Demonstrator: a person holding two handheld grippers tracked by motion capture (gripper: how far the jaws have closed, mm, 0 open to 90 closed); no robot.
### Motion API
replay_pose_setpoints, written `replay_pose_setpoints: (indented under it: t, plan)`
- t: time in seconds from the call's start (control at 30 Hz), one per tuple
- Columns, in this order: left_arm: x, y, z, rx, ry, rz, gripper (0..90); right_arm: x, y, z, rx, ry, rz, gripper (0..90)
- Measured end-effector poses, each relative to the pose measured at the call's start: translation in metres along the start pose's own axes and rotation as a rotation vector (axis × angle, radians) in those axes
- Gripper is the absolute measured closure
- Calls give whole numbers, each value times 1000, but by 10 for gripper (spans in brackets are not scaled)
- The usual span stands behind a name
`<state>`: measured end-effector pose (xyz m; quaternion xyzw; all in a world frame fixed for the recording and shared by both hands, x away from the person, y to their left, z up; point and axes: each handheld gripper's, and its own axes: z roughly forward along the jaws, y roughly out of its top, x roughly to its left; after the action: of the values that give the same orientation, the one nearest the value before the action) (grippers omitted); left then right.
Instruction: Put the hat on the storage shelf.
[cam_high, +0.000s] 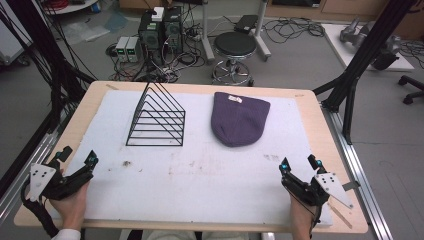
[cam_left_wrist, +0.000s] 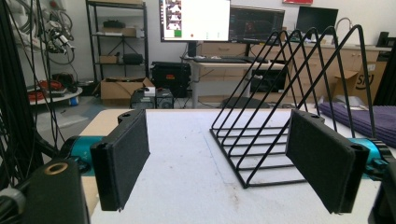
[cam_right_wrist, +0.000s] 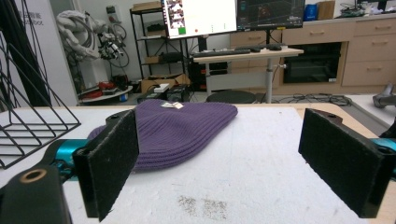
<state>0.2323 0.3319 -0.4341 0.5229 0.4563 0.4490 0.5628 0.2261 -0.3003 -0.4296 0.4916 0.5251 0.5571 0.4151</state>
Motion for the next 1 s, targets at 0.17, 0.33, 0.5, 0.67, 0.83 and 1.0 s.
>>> replay_pose_setpoints:
  t: [0.17,0.33,0.5,0.67,0.83,1.0]
  plan:
    - [1,0,0,-22,-29,-26,215,-1,-1,-1,0,3,3,118]
    - [0,0,1,-25,-28,-33,214,-3,-1,-3,0,1,19,118]
    - [1,-1,3,-10,-13,-38,213,-5,-1,-5,-1,-10,18,118]
    - [1,-1,4,-7,-15,-42,213,-6,-1,-5,4,-16,20,117]
    - [0,-1,5,-2,-16,-37,213,-8,4,2,23,-4,-8,116]
    - [1,-2,5,10,-4,-40,213,-11,16,5,10,-5,-45,116]
